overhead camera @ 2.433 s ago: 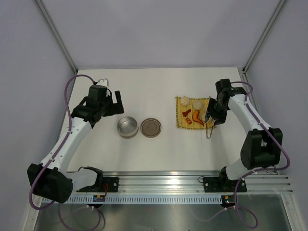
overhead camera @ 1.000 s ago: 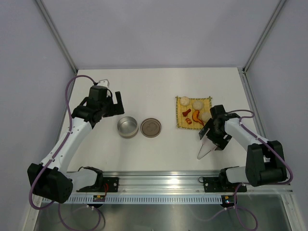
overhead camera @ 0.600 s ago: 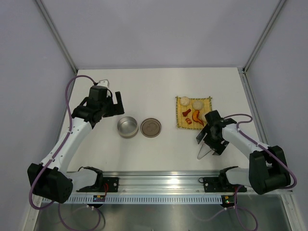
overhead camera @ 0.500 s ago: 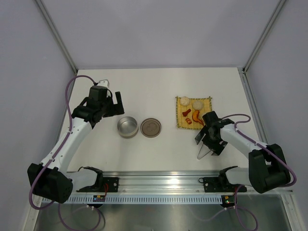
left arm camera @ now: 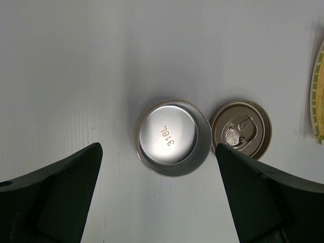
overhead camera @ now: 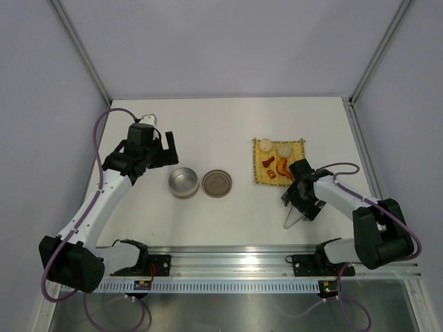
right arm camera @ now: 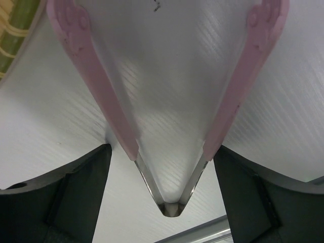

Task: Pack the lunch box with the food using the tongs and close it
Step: Pick up the clamp at the center of the board.

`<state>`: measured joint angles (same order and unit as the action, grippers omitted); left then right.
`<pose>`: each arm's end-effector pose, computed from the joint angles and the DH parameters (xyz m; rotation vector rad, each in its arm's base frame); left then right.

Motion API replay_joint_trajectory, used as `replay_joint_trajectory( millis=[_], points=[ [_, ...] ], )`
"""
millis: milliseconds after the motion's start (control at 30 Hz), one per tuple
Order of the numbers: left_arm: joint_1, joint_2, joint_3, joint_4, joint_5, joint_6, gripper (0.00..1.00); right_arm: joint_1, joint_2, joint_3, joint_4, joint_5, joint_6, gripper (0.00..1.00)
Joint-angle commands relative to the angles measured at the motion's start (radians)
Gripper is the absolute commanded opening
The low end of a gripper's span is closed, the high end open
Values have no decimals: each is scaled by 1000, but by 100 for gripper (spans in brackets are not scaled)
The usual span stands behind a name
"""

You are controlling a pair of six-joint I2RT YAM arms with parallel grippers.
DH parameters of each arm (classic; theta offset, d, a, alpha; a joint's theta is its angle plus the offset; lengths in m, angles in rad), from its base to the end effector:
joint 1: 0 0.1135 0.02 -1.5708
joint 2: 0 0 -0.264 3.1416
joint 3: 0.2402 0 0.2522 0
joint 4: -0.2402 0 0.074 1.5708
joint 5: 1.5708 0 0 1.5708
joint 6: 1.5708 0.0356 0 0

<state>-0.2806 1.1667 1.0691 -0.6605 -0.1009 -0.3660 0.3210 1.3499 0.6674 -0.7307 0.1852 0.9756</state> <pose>0.2367 -0.0645 0.3168 -0.1502 2.3284 -0.2072 0.1987 0.0592 0.1555 0.9537 2.7427 -0.0765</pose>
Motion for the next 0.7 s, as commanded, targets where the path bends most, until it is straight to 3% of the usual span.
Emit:
replay_joint_trajectory(
  millis=[0, 200, 233, 400, 567, 667],
  points=[
    [-3, -21, -5, 18, 13, 15, 99, 10, 44, 12, 50, 31, 25, 88],
    [-3, -15, 2, 16, 7, 16, 99, 10, 28, -2, 65, 40, 43, 59],
    [-3, -6, 5, 13, 7, 16, 99, 12, 22, 0, 53, 45, 46, 48],
    [-3, 10, 26, 13, 17, 15, 99, 12, -50, 9, -21, 69, 64, 27],
    [-3, 11, 22, 15, 18, 15, 99, 12, -156, 29, -122, 69, 64, 12],
    [-3, 11, 20, 15, 18, 15, 99, 10, -201, 78, -183, 44, 11, 12]
  ],
)
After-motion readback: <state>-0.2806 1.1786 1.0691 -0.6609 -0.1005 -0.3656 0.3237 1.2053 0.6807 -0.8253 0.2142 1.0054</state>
